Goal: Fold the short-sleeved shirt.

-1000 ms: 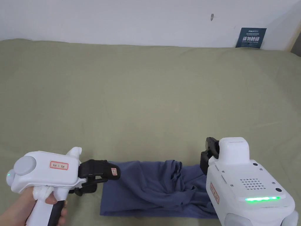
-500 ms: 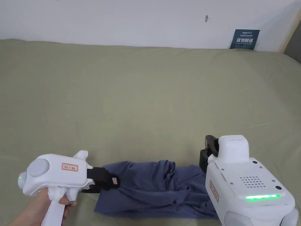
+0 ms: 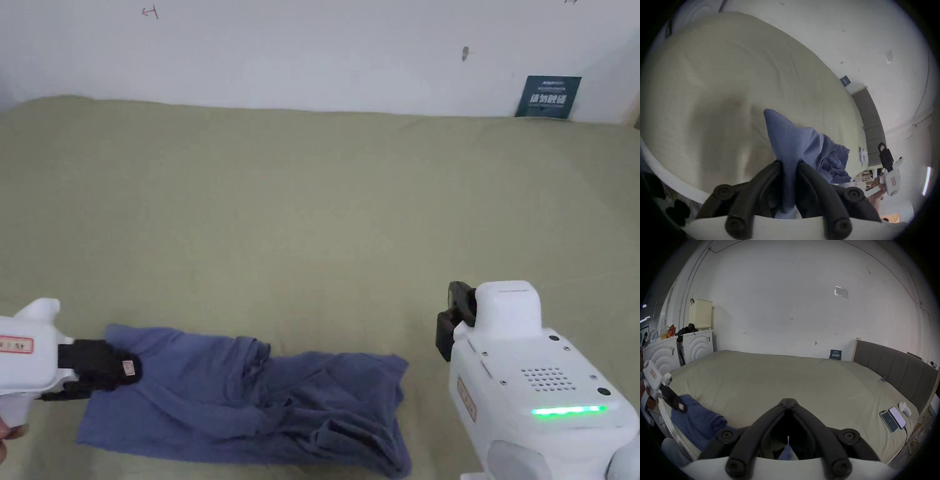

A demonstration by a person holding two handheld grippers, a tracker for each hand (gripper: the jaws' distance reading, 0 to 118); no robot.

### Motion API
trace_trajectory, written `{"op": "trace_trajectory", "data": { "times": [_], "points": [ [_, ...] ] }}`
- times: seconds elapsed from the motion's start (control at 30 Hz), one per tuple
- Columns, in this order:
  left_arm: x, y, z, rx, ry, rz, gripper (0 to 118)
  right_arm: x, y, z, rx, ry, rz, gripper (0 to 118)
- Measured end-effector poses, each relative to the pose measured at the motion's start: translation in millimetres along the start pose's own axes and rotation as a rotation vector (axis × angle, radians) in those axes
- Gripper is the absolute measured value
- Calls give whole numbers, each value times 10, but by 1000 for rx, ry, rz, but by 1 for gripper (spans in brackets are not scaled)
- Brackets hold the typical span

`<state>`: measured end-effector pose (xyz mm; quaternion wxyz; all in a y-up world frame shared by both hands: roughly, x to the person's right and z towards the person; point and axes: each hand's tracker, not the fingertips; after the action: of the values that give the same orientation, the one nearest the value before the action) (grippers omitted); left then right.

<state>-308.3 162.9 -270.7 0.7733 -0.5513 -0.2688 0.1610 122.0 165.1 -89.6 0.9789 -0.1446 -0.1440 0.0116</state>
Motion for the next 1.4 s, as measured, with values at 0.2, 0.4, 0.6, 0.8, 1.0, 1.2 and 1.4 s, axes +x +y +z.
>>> {"op": "trace_trajectory", "data": {
  "times": [0.2,0.4,0.6,0.8,1.0,1.2,1.4],
  "points": [
    [396,48,156,-34,26,-43,9,-27,25,9,32,-8,-17,0],
    [1156,50,-99,-51,21,-193,9,-18,39,36,50,-33,-17,0],
    [1819,-37,-665,-129,6,-291,9,69,-7,53,36,-49,-26,0],
    [2095,-130,-1594,-200,58,-313,49,144,-89,73,11,-63,-32,0],
    [1955,-154,-1703,-137,-146,-196,111,216,-147,73,-19,-71,-37,0],
    [1548,-81,-1169,-118,-244,-173,36,252,-155,55,-24,-71,-53,0],
    [1369,-194,-1486,-180,-324,-190,1,201,-175,58,-30,-69,-50,0]
  ]
}}
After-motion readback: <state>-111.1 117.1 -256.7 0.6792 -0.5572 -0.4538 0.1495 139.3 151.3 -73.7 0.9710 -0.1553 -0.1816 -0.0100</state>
